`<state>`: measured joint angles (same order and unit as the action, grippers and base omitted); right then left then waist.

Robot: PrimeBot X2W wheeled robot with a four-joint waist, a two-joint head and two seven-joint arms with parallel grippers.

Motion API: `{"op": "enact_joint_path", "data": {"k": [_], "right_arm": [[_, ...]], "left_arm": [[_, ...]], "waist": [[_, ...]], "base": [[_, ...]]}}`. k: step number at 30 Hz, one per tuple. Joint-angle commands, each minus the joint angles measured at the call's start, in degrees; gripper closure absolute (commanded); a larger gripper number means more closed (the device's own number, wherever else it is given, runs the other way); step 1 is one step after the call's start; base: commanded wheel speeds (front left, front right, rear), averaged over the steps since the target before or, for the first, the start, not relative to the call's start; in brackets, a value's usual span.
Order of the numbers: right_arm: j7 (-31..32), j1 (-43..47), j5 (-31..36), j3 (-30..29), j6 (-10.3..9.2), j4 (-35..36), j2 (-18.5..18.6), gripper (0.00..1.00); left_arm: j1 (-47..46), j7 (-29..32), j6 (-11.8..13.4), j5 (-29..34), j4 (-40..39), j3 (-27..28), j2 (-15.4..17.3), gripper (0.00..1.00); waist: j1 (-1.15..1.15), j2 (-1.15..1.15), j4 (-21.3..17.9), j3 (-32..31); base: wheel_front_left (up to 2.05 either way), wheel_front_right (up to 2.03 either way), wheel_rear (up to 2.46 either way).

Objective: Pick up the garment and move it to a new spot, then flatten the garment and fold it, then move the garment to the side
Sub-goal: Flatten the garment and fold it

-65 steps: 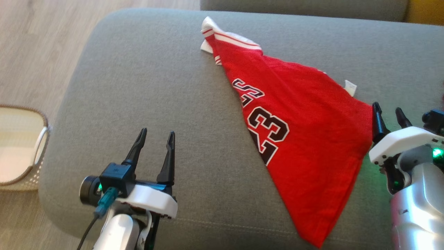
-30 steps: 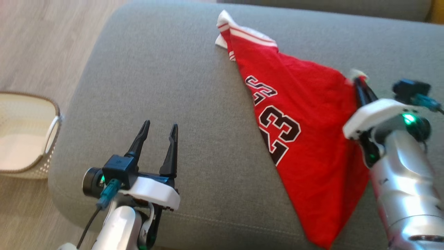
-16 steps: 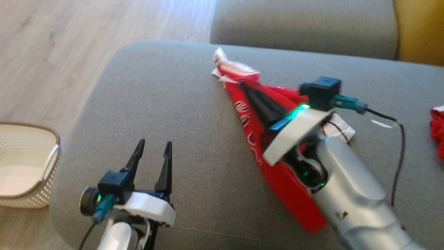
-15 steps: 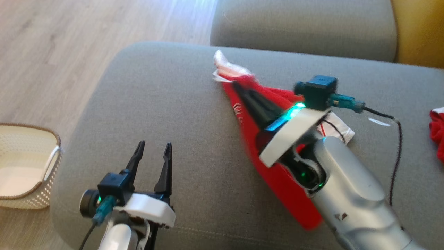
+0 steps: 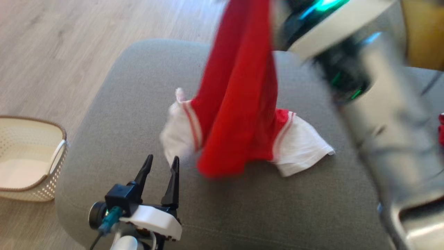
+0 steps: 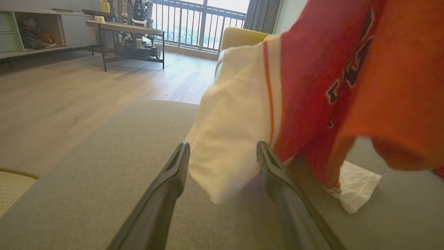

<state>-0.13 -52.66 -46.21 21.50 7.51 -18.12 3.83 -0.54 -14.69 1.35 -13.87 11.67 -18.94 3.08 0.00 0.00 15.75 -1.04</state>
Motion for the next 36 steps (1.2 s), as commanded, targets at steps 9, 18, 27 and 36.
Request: {"op": "enact_joint_path", "data": {"k": [9, 18, 27, 36], "right_arm": [[-4.07, -8.82, 13.58, -16.85, -0.02, -27.50, 8.45, 1.00], [-8.70, -11.75, 30.65, -22.20, -0.02, -51.79, 19.51, 1.00], [-9.80, -9.83, 43.09, -33.80, -0.02, -55.67, 22.64, 0.00], [-12.77, -10.38, 49.33, -36.29, -0.02, -55.02, 14.07, 0.00]], "left_arm": [[-5.02, -0.30, 1.07, -1.76, -2.16, -1.09, -0.20, 0.00], [-8.91, -0.30, 2.34, -3.11, -2.49, -4.73, -0.20, 0.00], [-11.11, -0.30, 3.08, -3.28, -1.74, -5.30, -0.20, 0.00], [-11.25, -0.30, 2.74, -2.67, -1.25, -4.30, -0.20, 0.00]], "waist": [[0.00, 0.00, 0.99, 4.71], [0.00, 0.00, 2.37, 10.47], [0.00, 0.00, 0.75, 12.20], [0.00, 0.00, -2.61, 9.43]], "base": [[0.00, 0.00, 0.00], [0.00, 0.00, 0.00], [0.00, 0.00, 0.00], [0.00, 0.00, 0.00]]}}
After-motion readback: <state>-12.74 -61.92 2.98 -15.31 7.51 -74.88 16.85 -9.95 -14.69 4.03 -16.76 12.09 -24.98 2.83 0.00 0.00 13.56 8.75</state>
